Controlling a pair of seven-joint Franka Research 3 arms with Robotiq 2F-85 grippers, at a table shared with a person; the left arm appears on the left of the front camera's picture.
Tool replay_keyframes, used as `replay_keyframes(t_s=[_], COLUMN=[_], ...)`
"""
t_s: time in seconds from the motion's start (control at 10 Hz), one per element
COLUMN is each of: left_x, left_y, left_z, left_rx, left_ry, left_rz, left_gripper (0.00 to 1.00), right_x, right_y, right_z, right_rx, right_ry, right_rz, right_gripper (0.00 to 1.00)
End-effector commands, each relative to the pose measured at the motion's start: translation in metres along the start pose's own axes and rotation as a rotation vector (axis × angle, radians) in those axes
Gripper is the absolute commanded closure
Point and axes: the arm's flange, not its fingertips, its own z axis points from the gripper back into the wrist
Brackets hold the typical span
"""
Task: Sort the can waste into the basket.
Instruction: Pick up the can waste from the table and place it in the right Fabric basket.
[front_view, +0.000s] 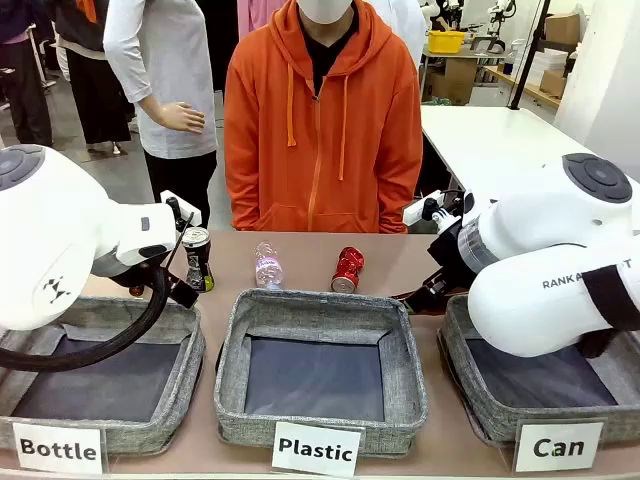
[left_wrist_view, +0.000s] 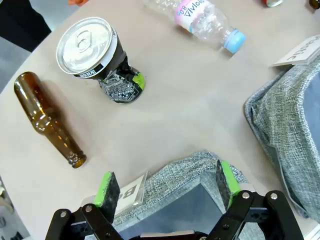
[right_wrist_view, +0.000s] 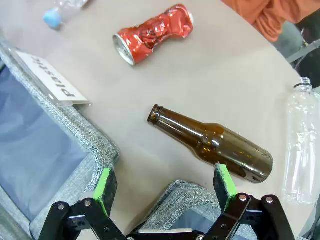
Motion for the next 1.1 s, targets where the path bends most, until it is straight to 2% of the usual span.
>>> replay_keyframes(t_s=[0.0,1.0], left_x=[0.0,0.0], left_y=[0.0,0.0], left_z=[0.0001,0.0001], left_rx=[0.0,0.0], left_ry=[0.0,0.0], left_rz=[0.0,0.0], left_gripper=[0.0,0.0], right_x=[0.0,0.0], right_y=[0.0,0.0], right_z=[0.0,0.0], right_rx=[0.0,0.0], right_ry=[0.0,0.0], right_rz=[0.0,0.0], right_gripper=[0.0,0.0])
